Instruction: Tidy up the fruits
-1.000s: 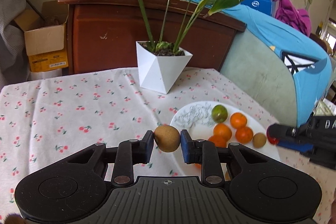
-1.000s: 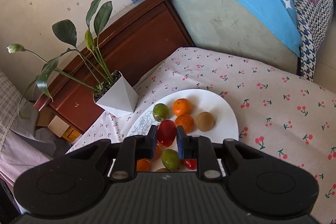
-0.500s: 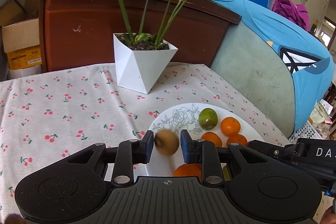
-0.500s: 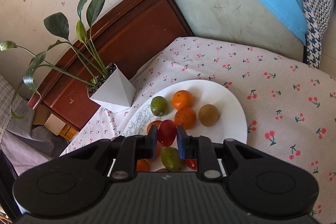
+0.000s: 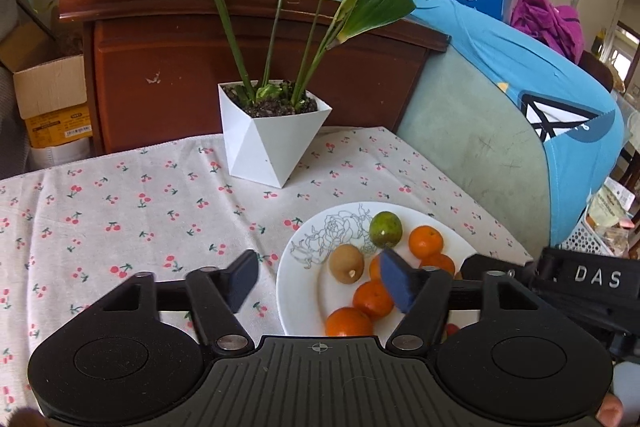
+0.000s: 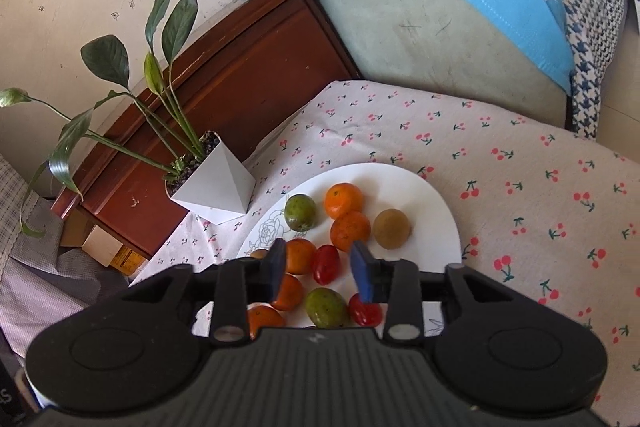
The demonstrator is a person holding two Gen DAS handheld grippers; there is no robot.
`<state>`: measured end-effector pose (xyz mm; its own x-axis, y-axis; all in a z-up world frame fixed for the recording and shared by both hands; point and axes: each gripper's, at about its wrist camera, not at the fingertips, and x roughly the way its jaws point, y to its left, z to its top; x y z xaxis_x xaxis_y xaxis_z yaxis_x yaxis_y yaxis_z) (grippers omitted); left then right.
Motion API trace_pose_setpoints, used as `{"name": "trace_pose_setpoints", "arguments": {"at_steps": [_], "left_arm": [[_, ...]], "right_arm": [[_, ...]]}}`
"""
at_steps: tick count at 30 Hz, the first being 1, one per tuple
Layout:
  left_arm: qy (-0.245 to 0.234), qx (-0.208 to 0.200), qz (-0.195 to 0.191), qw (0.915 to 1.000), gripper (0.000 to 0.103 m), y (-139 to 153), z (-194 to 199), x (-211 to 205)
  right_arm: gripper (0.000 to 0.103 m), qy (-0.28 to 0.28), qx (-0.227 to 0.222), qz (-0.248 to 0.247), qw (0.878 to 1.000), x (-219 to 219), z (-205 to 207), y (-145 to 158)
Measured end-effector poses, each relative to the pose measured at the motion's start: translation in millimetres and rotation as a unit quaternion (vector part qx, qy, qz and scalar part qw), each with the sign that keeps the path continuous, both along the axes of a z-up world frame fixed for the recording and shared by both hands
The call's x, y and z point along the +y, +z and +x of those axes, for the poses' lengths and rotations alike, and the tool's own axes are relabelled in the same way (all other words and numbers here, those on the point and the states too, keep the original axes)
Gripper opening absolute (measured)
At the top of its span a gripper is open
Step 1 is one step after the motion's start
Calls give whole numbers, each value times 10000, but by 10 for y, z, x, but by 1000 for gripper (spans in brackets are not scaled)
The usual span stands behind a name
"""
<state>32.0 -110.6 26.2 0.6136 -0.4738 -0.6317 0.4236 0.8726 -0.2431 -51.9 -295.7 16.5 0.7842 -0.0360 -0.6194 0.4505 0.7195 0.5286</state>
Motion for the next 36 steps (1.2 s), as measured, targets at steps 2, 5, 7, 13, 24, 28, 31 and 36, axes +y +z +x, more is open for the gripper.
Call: {"name": "trace_pose_setpoints", "arguments": {"at_steps": [2,5,7,13,24,28,31,36], "left_arm": [[15,50,24,10000,79,44,-33,30],[-31,129,118,9998,83,109,-79,57],[-64,115,243,9996,86,155,-123,67],[-106,175,642,9977,91,284,-223,102],[66,329,1058,9938,96,366,-294,126],[227,408,1206,9916,96,316,-281,118],[355,522,1318,9893,96,273,-256,101],[372,566,1412,9877,96,225,-245,49]], "right_arm": [[47,-41,43,-94,9999,7,-14,37],[59,-40,166,-156,9997,23,-27,68],[61,-55,224,-126,9997,30,-53,83],[75,-97,466,-385,9981,82,-128,189],[95,-126,842,-684,9940,181,-315,308],[99,-110,989,-771,9920,189,-319,290],[99,-93,1135,-1028,9882,214,-291,276],[99,-16,1266,-1304,9834,256,-248,259]]}}
